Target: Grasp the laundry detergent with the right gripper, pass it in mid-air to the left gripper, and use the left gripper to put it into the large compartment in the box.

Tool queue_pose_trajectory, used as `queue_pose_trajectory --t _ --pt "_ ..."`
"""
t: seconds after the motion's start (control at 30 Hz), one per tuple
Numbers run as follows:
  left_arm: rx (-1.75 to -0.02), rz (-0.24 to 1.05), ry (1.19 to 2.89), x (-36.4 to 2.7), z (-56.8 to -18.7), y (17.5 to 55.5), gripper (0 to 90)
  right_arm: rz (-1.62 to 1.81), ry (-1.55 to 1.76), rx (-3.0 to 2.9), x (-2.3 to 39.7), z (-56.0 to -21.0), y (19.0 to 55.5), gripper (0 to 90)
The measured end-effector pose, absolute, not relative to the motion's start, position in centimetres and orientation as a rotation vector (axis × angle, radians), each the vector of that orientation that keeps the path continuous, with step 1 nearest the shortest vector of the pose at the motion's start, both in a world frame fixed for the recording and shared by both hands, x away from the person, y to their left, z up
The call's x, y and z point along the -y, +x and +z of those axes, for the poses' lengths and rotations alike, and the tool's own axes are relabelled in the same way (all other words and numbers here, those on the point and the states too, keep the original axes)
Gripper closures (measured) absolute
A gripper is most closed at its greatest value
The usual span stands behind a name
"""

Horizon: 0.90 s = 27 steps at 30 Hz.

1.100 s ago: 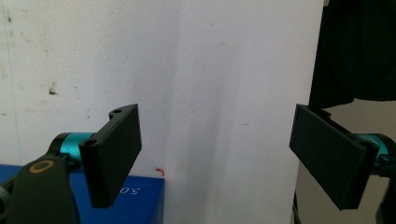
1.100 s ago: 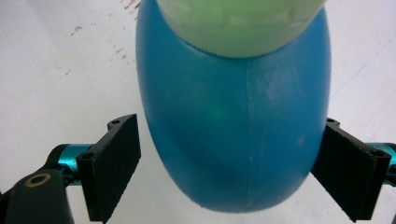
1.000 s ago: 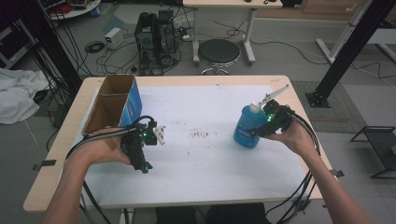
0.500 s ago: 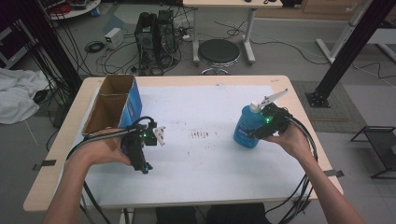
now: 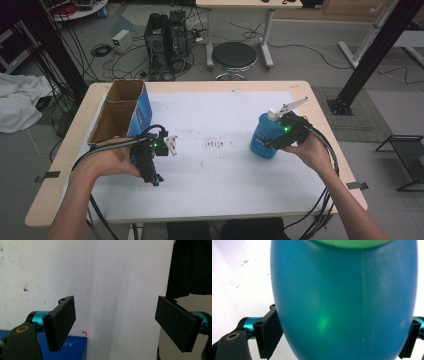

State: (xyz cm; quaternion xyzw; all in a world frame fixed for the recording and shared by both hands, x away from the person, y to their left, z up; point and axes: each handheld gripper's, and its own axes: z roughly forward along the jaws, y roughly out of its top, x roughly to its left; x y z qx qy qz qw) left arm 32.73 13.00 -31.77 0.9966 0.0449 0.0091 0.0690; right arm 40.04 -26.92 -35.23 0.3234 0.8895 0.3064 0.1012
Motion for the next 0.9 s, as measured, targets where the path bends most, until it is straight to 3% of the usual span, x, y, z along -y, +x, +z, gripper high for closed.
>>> queue_pose_trajectory --t 0.9 --pt "-0.132 0.018 3.009 -13.09 -31.92 32.73 16.9 0.900 0.945 -2.617 26.74 -35.51 40.14 24.8"
